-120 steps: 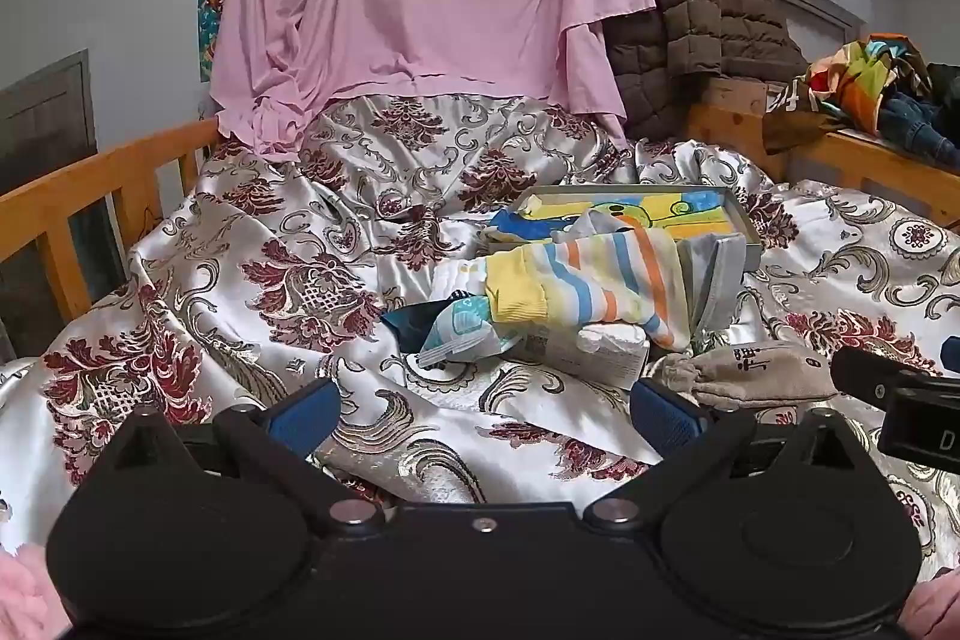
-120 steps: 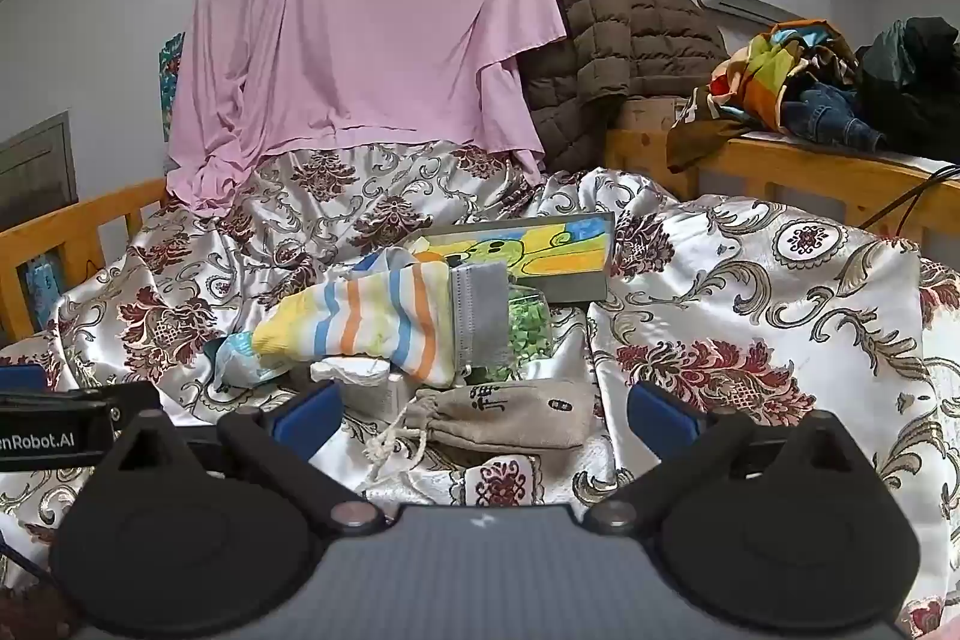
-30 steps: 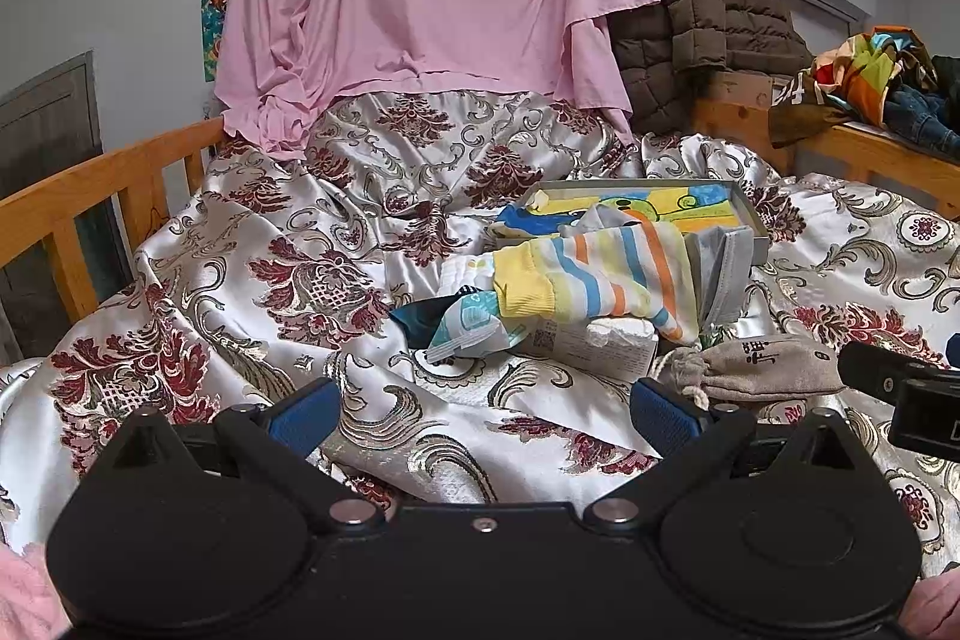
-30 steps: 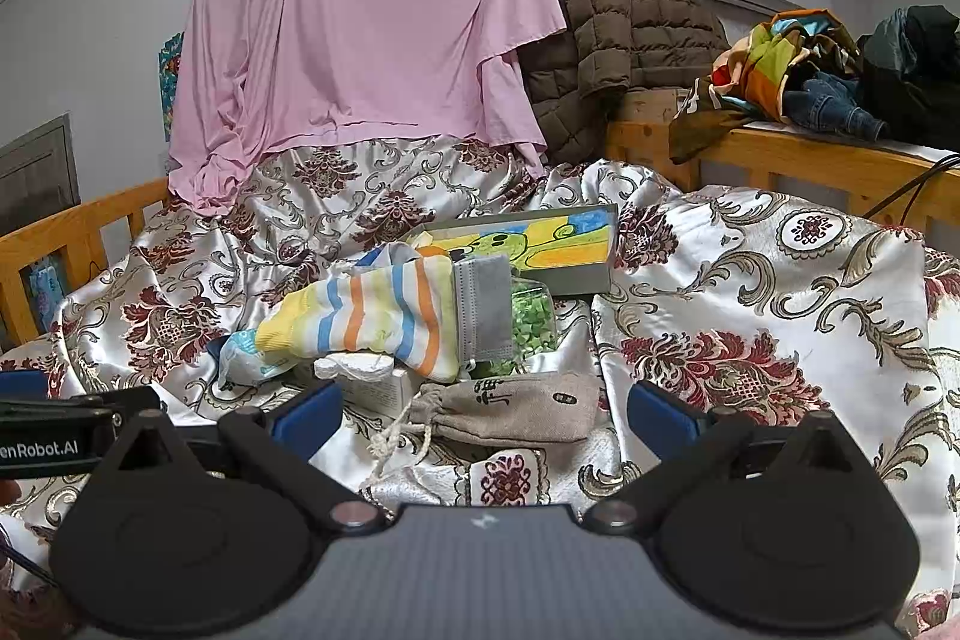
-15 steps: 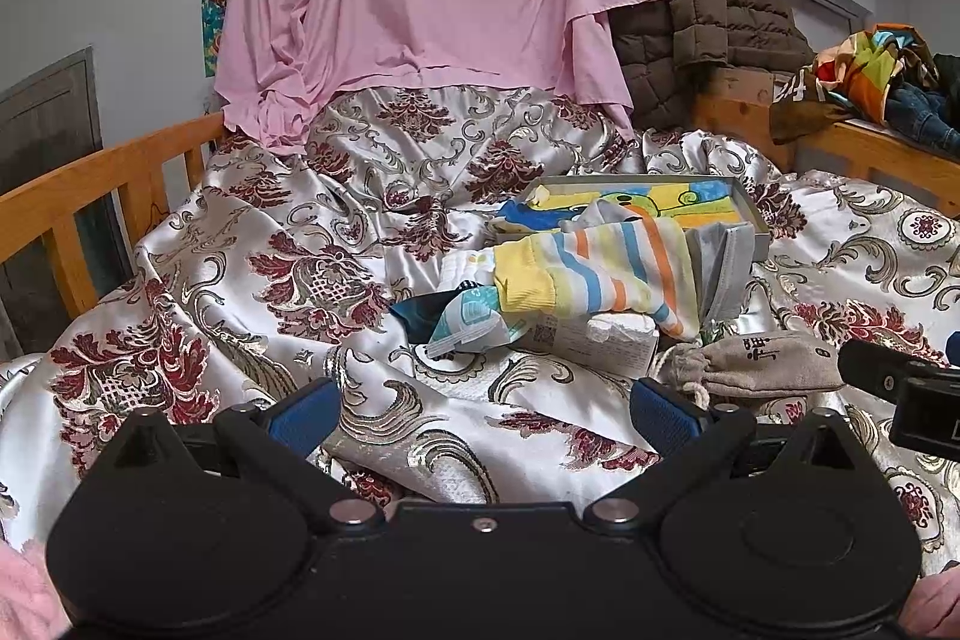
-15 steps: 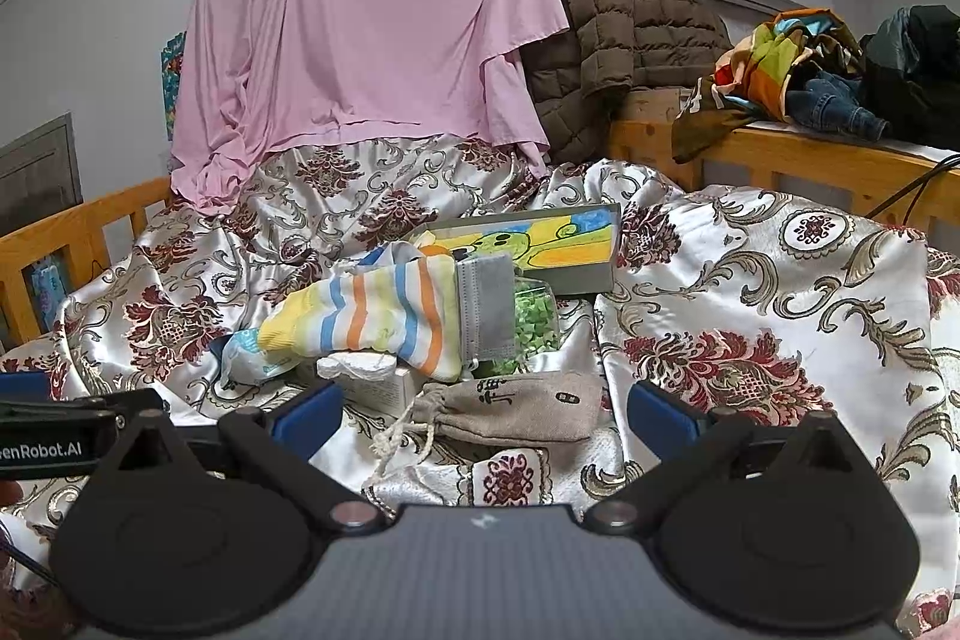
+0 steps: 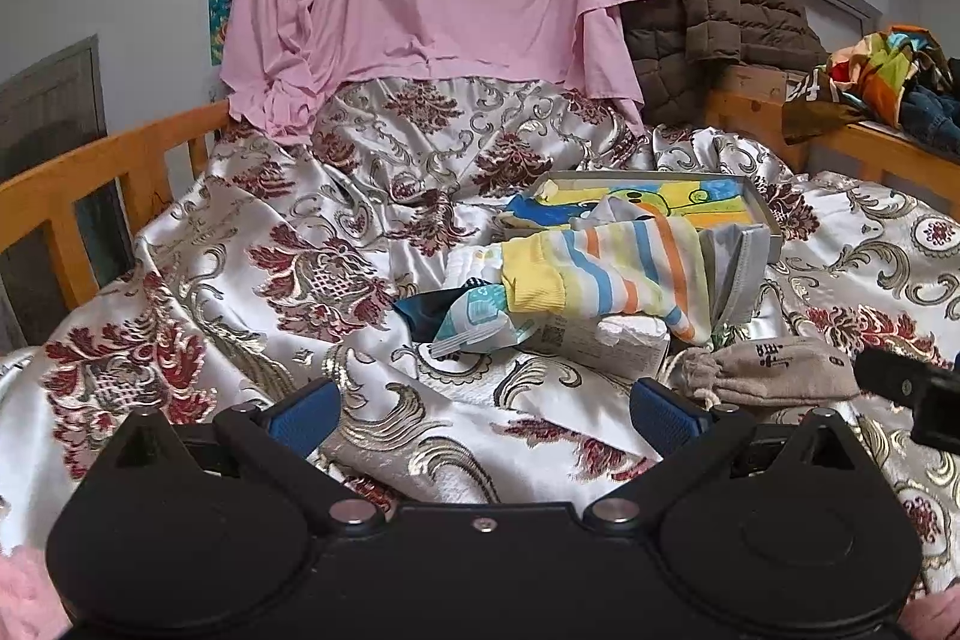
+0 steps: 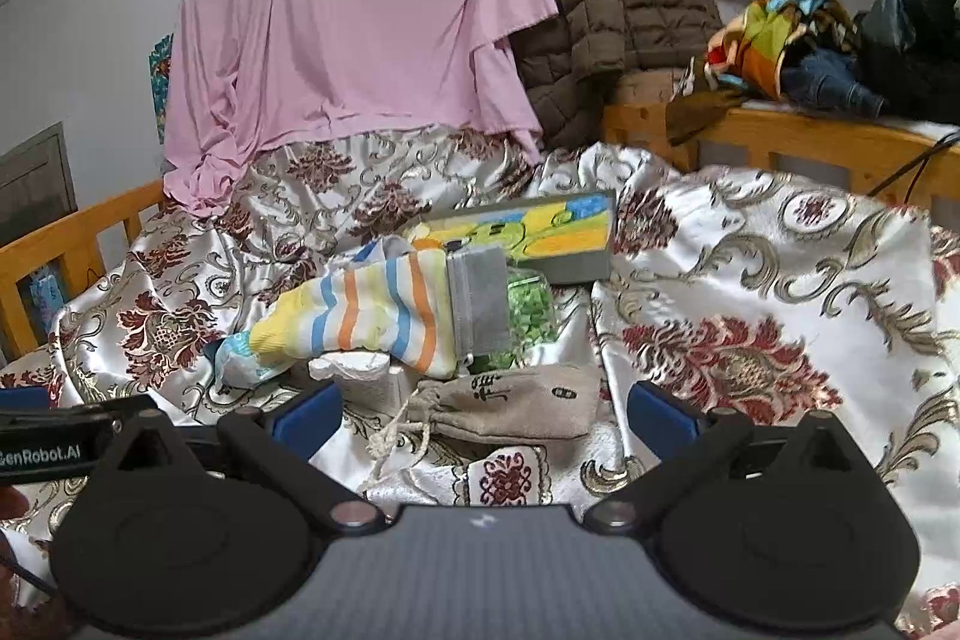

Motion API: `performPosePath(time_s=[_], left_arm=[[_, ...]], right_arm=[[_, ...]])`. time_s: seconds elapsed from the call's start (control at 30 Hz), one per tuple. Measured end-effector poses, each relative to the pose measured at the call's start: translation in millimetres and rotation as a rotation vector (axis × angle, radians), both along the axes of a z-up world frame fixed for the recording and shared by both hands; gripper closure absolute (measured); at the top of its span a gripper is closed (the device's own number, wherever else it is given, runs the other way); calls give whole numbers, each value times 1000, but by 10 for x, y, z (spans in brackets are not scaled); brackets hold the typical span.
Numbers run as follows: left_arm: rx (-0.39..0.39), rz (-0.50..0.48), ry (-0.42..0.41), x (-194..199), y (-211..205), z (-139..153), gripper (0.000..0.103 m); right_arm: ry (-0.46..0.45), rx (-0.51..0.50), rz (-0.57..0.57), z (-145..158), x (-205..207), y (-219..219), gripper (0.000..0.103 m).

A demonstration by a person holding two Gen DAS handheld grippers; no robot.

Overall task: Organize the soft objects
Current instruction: 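Grasp the grey cloth with the left gripper while the right gripper grasps the beige drawstring pouch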

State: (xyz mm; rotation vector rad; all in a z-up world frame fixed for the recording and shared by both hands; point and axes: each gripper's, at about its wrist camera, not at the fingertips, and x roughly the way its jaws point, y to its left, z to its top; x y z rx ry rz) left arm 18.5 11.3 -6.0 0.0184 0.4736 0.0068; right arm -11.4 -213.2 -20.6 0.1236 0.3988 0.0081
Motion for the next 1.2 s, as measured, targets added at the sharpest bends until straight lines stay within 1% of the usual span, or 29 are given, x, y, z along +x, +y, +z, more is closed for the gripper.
performPosePath(time_s=[0.07, 0.13, 0.23, 0.33, 0.4, 0.57, 0.7, 0.83, 1.07, 1.13, 1.2], left_arm=[[-4, -10, -2, 89, -1, 13, 1], [-7, -32, -5, 184, 3, 34, 1], [-3, -93, -8, 367, -24, 74, 1], [30, -155, -7, 609, -121, 126, 1], [41, -201, -3, 769, -196, 156, 1], [128, -334, -6, 1099, -450, 184, 1], [188, -464, -18, 1308, -687, 180, 1], [251, -597, -31, 1509, -943, 171, 1], [286, -745, -30, 1873, -1257, 100, 1], [285, -779, -30, 1963, -1325, 78, 1], [295, -842, -10, 2052, -1403, 42, 1]], right_arm=[[18, -17, 20, -5, 75, -18, 0], [31, -54, 49, -5, 165, -33, 0], [55, -102, 89, -1, 307, -60, 0], [68, -158, 114, 8, 485, -121, 0], [77, -177, 125, 0, 599, -176, 0], [115, -219, 184, -85, 873, -230, 0], [139, -258, 240, -152, 1034, -231, 0], [169, -265, 301, -226, 1234, -299, 0], [199, -259, 353, -359, 1484, -460, 0], [207, -239, 356, -401, 1524, -505, 0], [218, -221, 365, -446, 1557, -541, 1]])
